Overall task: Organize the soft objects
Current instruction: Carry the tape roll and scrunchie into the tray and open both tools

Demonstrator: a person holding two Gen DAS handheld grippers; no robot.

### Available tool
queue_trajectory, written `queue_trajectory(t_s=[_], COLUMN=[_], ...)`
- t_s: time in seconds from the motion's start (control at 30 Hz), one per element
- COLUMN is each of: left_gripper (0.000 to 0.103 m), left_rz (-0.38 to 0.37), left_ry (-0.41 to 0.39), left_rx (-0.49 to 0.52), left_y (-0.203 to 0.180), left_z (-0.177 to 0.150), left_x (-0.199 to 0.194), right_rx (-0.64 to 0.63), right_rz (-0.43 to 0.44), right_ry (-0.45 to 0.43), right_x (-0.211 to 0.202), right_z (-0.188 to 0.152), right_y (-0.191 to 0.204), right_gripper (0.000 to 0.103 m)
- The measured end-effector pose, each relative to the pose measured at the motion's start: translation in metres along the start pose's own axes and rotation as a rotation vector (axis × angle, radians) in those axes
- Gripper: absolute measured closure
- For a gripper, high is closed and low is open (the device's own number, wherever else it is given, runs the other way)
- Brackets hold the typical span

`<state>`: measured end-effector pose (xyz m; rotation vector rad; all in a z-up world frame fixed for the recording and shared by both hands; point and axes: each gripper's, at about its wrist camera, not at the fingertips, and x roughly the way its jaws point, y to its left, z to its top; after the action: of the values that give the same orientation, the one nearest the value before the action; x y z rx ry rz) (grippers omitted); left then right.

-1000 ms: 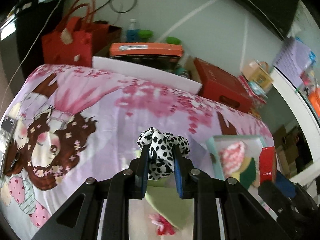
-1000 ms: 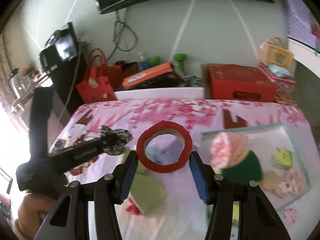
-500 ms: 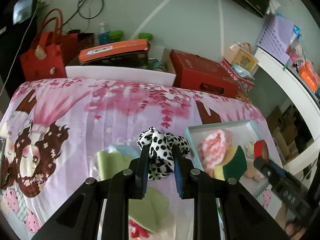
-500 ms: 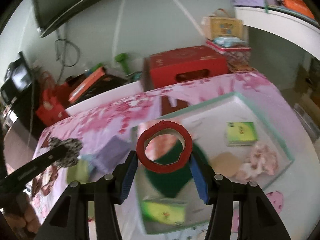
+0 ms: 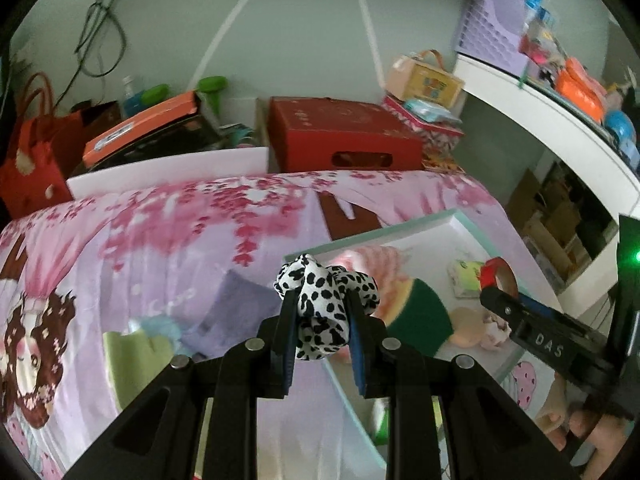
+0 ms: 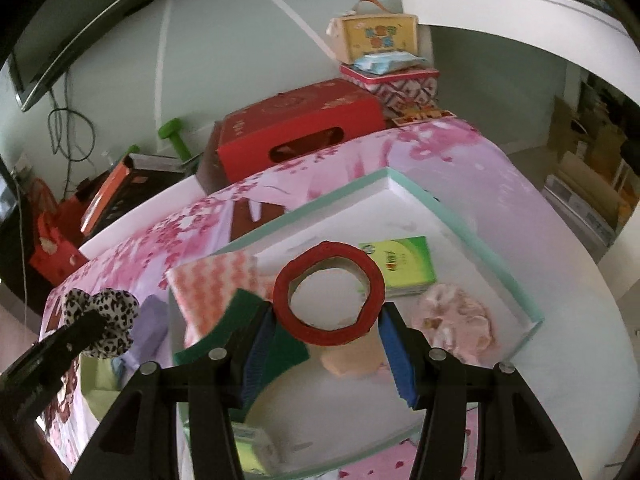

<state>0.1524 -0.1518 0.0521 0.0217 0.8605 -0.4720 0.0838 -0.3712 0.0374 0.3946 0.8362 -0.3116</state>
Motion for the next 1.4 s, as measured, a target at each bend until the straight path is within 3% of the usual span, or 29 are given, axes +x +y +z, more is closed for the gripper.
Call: queue_trajectory(t_s=[0.4,0.77,0.93,1.23,1.4], left_gripper=[0.078,0.077,0.047,0.039,0.03], left_rz=[-0.031,-0.109,-0.13,-0.09,-0.054], left_ry=[0.047,0.036,0.053,0.065,0.064], left_rx=[0.104,0.179,0.174,0.103,0.046], left_y=[-0.048,-0.085,-0.088,-0.067,-0.049], left_z=[-0.01,-0.02,-0.022,-0.017,-0.013], left_x=[0.02,0.025,0.029,0.028,0.024], right_rx=[0.113,0.108,0.092,0.058,0.057], right_rz=[-0.071,-0.074,-0.07,-0.071,-0.078], right_ry=[0.006,0.007,0.004,0.017,0.025], right_x=[0.007,0.004,0.003,0.005,0.007], right_z=[0.003,0.001,0.001,-0.001,0.0], right_y=[-0.048,-0.05,-0.045,-0.037,-0.038], right_gripper=[0.047,0.047,0.046,0.046,0.027])
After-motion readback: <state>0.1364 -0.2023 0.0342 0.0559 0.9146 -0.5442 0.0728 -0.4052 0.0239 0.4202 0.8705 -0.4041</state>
